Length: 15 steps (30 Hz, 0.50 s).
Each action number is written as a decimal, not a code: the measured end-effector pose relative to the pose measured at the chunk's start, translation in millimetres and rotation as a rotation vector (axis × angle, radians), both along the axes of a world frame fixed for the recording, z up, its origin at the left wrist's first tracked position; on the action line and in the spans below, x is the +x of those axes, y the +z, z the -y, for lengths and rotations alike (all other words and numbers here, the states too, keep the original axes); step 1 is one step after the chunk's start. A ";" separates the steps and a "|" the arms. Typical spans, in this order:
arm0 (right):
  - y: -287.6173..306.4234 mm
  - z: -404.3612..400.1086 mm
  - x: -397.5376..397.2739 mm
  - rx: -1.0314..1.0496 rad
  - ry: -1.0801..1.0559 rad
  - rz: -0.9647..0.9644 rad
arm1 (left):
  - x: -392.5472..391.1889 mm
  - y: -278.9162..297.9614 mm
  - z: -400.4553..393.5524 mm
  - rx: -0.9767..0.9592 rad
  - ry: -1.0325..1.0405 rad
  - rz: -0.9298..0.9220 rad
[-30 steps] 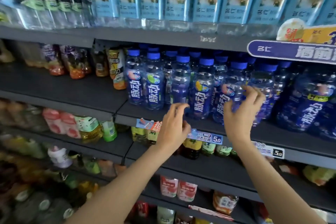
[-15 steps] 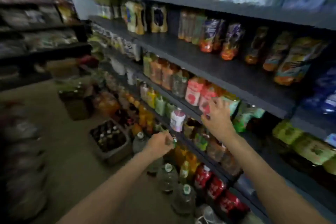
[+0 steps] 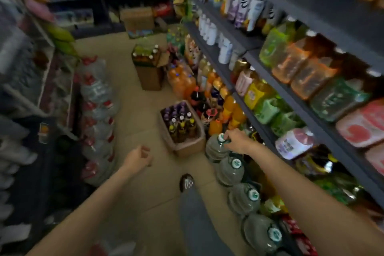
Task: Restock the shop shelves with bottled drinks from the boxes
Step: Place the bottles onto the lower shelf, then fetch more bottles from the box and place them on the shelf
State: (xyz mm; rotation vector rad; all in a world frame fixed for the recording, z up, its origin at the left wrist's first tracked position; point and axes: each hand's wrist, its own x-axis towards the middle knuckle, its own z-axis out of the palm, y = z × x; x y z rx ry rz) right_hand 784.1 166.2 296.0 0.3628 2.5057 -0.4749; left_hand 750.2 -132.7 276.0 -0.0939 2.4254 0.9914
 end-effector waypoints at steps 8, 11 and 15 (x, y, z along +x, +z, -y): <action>-131.8 -10.3 -203.8 -0.225 -0.172 0.123 | -202.9 -79.5 -8.2 -0.075 0.132 0.106; -167.1 -4.4 -261.1 -0.207 -0.166 0.208 | -271.1 -99.3 -26.0 -0.097 0.108 0.148; -230.3 7.9 -321.7 -0.257 -0.188 0.240 | -333.3 -142.1 -45.6 -0.064 0.006 0.207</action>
